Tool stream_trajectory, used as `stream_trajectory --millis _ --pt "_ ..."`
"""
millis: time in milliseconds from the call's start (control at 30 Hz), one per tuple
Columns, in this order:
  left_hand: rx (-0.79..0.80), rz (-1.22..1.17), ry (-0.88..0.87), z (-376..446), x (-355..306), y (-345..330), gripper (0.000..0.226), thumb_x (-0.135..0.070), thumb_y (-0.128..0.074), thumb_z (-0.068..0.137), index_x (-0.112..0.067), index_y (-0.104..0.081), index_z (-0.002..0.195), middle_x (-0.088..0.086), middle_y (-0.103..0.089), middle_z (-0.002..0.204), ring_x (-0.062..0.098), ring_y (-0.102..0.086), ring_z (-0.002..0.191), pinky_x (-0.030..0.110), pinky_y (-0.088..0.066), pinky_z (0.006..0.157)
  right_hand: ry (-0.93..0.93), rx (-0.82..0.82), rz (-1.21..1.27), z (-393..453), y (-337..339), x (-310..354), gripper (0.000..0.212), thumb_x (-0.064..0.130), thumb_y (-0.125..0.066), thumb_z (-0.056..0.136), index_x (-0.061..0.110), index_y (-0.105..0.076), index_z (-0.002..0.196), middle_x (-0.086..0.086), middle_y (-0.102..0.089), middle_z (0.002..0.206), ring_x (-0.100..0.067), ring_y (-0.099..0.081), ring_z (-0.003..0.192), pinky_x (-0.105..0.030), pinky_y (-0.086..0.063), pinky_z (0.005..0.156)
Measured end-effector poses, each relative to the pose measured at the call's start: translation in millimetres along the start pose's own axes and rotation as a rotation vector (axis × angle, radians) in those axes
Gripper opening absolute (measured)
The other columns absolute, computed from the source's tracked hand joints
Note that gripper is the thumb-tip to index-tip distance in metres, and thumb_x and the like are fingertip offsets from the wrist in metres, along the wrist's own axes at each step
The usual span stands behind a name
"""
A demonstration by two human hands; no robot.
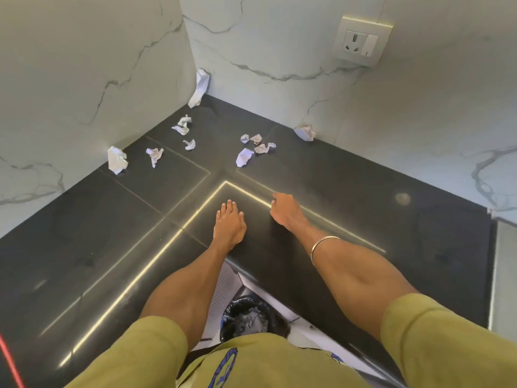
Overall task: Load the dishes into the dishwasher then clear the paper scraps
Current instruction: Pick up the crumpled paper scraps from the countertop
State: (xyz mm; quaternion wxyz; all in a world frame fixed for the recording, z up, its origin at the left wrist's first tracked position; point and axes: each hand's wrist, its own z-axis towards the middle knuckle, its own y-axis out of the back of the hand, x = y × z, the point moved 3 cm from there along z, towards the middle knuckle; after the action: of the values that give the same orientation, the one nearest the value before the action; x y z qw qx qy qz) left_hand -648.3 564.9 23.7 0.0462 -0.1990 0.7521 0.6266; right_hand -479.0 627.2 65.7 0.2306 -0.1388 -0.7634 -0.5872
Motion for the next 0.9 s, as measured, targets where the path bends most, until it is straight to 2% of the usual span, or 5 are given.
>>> stream_trajectory --millis 467,567,733,833,900 --pt "-0.021 -0.001 -0.005 94.8 -15.7 15.9 0.055 -0.023 -0.026 0.104 0.004 -0.019 0.152 0.017 -0.020 0.161 0.030 -0.015 0.150 0.042 -0.015 0.122 -0.044 0.034 -0.009 85.1 26.5 -7.5 0.022 0.012 -0.043 0.091 0.005 -0.060 0.103 -0.020 -0.064 0.116 -0.042 -0.060 0.106 -0.040 -0.048 0.085" --pt "-0.027 -0.012 -0.026 113.5 -15.7 24.8 0.056 -0.022 -0.029 0.104 0.005 -0.017 0.152 0.018 -0.018 0.161 0.032 -0.015 0.150 0.042 -0.016 0.122 -0.032 0.011 -0.031 104.1 27.8 3.8 0.025 0.012 -0.043 0.094 0.003 -0.058 0.112 -0.019 -0.059 0.121 -0.041 -0.058 0.110 -0.042 -0.047 0.089" --pt "-0.027 -0.019 -0.068 142.7 -1.4 36.7 0.057 -0.024 -0.030 0.104 0.004 -0.016 0.153 0.020 -0.015 0.161 0.034 -0.014 0.149 0.043 -0.013 0.122 -0.003 -0.018 -0.062 132.8 17.4 22.6 0.038 0.010 -0.042 0.095 -0.001 -0.046 0.132 -0.017 -0.041 0.145 -0.037 -0.042 0.132 -0.046 -0.041 0.102" --pt "-0.038 -0.074 -0.081 157.6 6.6 44.2 0.058 -0.028 -0.029 0.105 0.004 -0.019 0.152 0.020 -0.017 0.161 0.033 -0.014 0.149 0.041 -0.012 0.122 -0.028 -0.020 -0.034 146.3 10.6 30.5 0.058 0.006 -0.046 0.094 -0.001 -0.029 0.149 -0.015 -0.023 0.159 -0.034 -0.023 0.146 -0.045 -0.030 0.115" --pt "-0.076 -0.149 -0.101 164.2 5.9 53.1 0.059 -0.034 -0.034 0.105 0.004 -0.026 0.149 0.019 -0.026 0.158 0.031 -0.023 0.147 0.038 -0.016 0.119 0.000 -0.077 -0.028 156.0 8.1 36.6 0.070 0.003 -0.049 0.091 0.002 -0.018 0.154 -0.012 -0.017 0.162 -0.032 -0.017 0.149 -0.044 -0.024 0.120"
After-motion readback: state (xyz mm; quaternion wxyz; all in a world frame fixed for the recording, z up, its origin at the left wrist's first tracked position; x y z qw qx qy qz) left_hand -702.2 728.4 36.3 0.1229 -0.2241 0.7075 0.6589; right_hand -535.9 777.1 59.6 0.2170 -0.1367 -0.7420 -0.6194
